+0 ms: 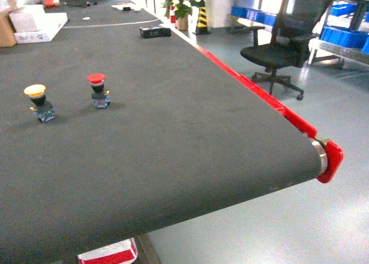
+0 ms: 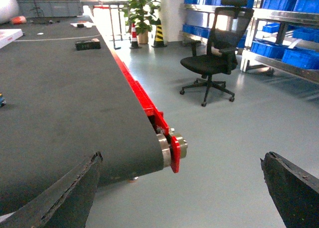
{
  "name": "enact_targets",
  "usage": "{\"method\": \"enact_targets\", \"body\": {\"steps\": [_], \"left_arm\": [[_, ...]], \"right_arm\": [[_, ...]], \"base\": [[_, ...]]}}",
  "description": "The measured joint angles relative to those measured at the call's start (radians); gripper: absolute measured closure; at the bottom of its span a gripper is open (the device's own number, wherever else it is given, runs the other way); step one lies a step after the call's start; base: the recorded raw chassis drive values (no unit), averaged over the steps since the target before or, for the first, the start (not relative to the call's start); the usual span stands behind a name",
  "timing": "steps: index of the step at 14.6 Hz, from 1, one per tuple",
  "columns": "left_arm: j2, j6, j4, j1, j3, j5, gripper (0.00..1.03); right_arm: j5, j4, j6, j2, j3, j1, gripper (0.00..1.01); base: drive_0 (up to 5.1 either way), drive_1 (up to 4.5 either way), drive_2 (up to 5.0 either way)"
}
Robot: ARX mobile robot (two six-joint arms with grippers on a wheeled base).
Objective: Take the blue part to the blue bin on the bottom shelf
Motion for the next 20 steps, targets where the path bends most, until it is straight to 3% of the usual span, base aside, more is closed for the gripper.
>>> {"method": "enact_targets", "body": {"steps": [20], "left_arm": [[0.0, 0.0, 0.0, 0.0, 0.0, 0.0, 0.6]], "right_arm": [[0.0, 0.0, 0.0, 0.0, 0.0, 0.0, 0.03]], "base": [[-1.6, -1.56, -1.6]]}}
